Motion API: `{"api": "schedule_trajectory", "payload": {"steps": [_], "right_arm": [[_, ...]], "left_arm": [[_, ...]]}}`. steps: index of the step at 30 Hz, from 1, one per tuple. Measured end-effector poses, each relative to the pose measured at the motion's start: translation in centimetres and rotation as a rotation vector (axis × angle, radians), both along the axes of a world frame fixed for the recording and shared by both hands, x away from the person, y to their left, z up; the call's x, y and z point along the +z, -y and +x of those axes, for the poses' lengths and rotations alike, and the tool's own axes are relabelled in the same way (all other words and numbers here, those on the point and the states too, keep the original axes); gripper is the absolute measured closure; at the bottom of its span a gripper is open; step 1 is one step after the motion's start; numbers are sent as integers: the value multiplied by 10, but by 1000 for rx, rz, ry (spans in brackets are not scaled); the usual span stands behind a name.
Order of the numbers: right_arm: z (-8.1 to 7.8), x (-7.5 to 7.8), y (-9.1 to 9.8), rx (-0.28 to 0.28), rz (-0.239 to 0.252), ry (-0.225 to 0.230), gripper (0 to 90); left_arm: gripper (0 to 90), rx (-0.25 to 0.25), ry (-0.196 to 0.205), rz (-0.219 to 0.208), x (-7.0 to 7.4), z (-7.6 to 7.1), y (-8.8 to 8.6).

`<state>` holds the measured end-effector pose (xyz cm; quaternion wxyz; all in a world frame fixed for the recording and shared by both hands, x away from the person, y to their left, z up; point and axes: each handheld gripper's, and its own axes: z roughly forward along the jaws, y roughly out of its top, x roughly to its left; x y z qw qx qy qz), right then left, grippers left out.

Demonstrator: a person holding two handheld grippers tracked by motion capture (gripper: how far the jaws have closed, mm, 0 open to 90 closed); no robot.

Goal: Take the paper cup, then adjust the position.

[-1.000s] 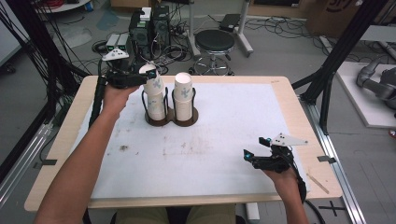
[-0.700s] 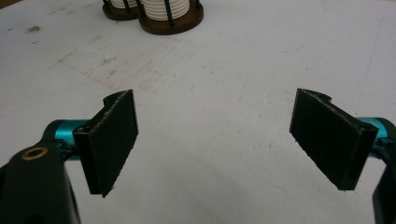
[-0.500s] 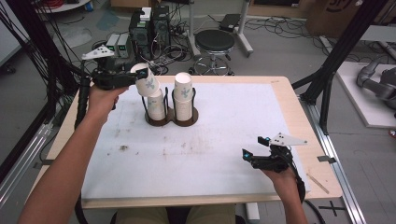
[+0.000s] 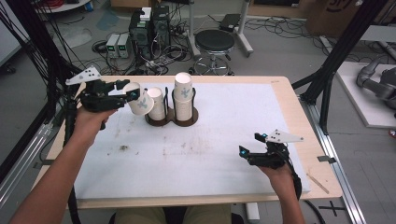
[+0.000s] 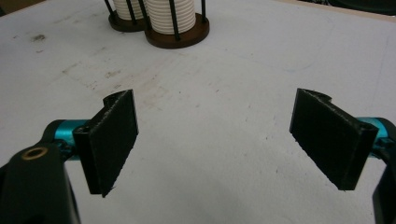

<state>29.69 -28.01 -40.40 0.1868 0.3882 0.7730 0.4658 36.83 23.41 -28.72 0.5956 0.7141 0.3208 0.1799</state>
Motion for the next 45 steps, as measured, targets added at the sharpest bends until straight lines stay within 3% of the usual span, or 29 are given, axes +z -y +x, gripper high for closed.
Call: {"api": "schedule_trajectory", "payload": {"steps": [12,19,32,45], "right_arm": [[-1,3,-10,31,8,9,157],[-1,4,-13,59,46,14,157],[3,9,-42,221,61,42,157],[14,19,-80,371,76,58,157]], "left_arm": [[375,-65,13,17,-18,-20,13],[376,-105,3,23,-28,-26,22],[376,-180,-8,38,-45,-35,42],[376,-254,7,79,-47,-48,61]]}}
